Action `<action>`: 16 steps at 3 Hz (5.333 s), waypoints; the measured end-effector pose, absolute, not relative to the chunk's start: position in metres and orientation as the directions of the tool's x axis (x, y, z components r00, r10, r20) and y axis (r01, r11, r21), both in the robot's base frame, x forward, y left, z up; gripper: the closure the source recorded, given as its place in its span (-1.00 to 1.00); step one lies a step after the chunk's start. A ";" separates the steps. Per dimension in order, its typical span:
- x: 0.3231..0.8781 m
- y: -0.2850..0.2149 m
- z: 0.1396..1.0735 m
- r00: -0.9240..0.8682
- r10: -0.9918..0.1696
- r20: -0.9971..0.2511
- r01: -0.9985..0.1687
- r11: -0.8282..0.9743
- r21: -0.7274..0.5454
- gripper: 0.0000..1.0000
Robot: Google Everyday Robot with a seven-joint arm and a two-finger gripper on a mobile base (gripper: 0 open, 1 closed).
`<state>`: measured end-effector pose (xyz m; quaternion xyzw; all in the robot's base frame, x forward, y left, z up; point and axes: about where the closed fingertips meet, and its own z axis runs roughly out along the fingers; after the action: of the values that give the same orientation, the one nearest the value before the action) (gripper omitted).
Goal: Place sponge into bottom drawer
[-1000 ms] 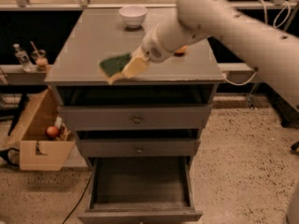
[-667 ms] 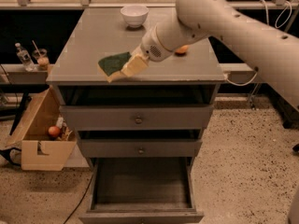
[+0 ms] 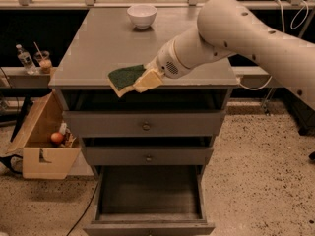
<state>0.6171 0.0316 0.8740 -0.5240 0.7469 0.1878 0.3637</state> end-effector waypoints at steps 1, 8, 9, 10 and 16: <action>0.605 0.015 0.858 -0.213 -0.639 -0.739 -0.912 0.401 -0.084 1.00; 0.512 -0.070 0.651 -0.500 -0.560 -0.661 -0.789 0.609 0.081 1.00; 0.501 -0.067 0.573 -0.557 -0.493 -0.669 -0.771 0.607 0.194 1.00; 0.491 -0.063 0.504 -0.620 -0.417 -0.664 -0.734 0.607 0.304 1.00; 0.531 -0.066 0.254 -0.765 -0.349 -0.541 -0.604 0.681 0.415 -0.01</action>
Offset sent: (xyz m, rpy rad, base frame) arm -0.0575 -0.0784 -0.0708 0.0104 0.0761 -0.1452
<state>0.5309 -0.0658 0.2545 -0.2672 0.8913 0.2971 0.2143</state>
